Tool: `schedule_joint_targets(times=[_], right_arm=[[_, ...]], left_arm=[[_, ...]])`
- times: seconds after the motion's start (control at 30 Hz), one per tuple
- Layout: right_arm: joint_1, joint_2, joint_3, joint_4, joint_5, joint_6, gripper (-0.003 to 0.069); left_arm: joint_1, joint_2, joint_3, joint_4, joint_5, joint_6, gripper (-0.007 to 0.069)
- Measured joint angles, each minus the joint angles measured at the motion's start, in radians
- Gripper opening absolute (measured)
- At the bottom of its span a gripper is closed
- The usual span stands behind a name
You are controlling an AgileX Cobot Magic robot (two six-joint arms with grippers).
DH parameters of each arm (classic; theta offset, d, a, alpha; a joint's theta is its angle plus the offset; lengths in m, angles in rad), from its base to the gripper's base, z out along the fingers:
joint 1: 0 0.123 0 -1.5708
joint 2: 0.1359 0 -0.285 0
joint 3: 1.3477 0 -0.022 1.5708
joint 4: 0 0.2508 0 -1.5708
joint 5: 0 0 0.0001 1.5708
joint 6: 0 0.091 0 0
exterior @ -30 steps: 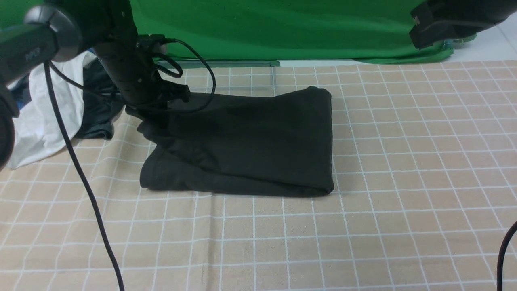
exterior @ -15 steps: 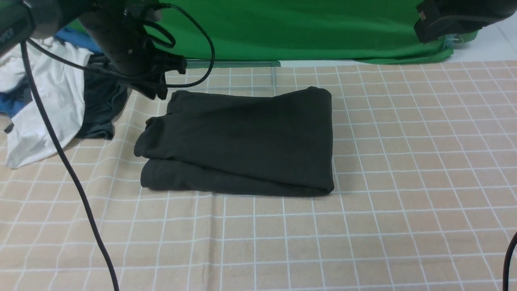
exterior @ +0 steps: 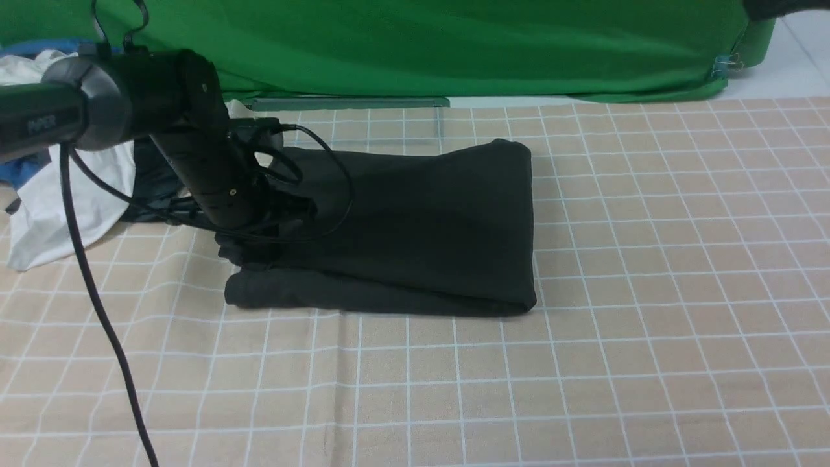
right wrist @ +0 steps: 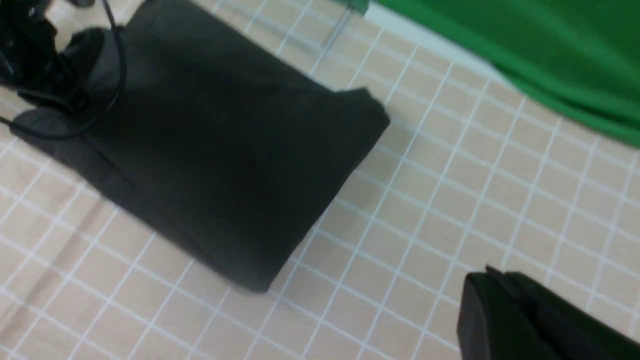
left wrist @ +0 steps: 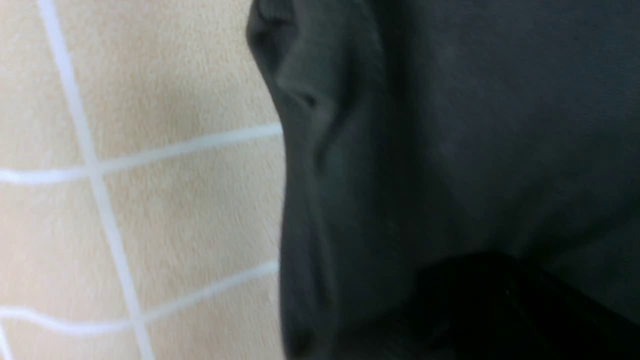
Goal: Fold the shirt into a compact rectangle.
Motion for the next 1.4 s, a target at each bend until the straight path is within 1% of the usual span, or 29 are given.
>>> schedule_joint_targets(times=[0.1,0.27,0.43,0.5,0.63,0.77,0.87,0.9,0.97,1.03,1.07,1.1,1.13,1.17,1.2,1.23,1.3,1.4], right_arm=[[0.000,-0.074,0.003,-0.031,-0.004,0.017,0.0038],[0.000,-0.240,0.012,-0.073,-0.024,0.047,0.0038],[0.000,-0.406,0.094,-0.081,-0.107,0.051,0.0038],[0.000,-0.473,0.155,-0.086,-0.155,0.051,0.0038],[0.000,-0.512,0.237,-0.087,-0.197,0.054,0.0038],[0.000,-0.479,0.311,-0.087,-0.197,0.092,0.0038],[0.000,-0.435,0.345,-0.087,-0.188,0.101,0.0038],[0.000,-0.409,0.355,-0.087,-0.188,0.103,0.0038],[0.000,-0.369,0.365,-0.084,-0.188,0.103,0.0038],[0.000,-0.325,0.370,-0.073,-0.192,0.102,0.0038],[0.000,-0.321,0.370,-0.073,-0.192,0.102,0.0038],[0.000,-0.296,0.370,-0.052,-0.199,0.096,0.0038],[0.000,-0.285,0.370,-0.043,-0.203,0.096,0.0038],[0.000,-0.274,0.370,-0.031,-0.210,0.095,0.0038],[0.000,-0.272,0.370,-0.028,-0.213,0.095,0.0038],[0.000,-0.261,0.371,-0.016,-0.225,0.095,0.0038],[0.000,-0.250,0.371,0.006,-0.234,0.095,0.0038],[0.000,-0.220,0.371,0.046,-0.225,0.095,0.0038]], left_arm=[[0.000,-0.069,0.003,-0.023,0.003,0.002,0.0018],[-0.001,-0.283,0.003,-0.033,0.003,0.010,0.0018],[-0.001,-0.475,0.043,-0.034,-0.012,0.010,0.0018],[-0.001,-0.551,0.100,-0.035,-0.015,0.000,0.0018],[-0.001,-0.588,0.191,-0.035,-0.019,-0.026,0.0018],[-0.001,-0.538,0.281,0.005,-0.083,-0.041,0.0029],[-0.001,-0.473,0.310,0.040,-0.127,-0.049,0.0081],[-0.001,-0.439,0.312,0.048,-0.142,-0.049,0.0125],[-0.001,-0.393,0.316,0.056,-0.171,-0.052,0.0187],[-0.001,-0.331,0.317,0.069,-0.211,-0.075,0.0274],[-0.001,-0.325,0.317,0.073,-0.214,-0.075,0.0292],[-0.001,-0.279,0.317,0.087,-0.247,-0.103,0.0361],[-0.001,-0.265,0.317,0.090,-0.253,-0.108,0.0386],[-0.001,-0.239,0.317,0.093,-0.271,-0.117,0.0440],[-0.001,-0.235,0.317,0.095,-0.273,-0.119,0.0447],[-0.001,-0.208,0.317,0.096,-0.284,-0.122,0.0490],[-0.001,-0.178,0.317,0.094,-0.292,-0.124,0.0528],[0.000,-0.147,0.316,0.073,-0.296,-0.125,0.0542]])
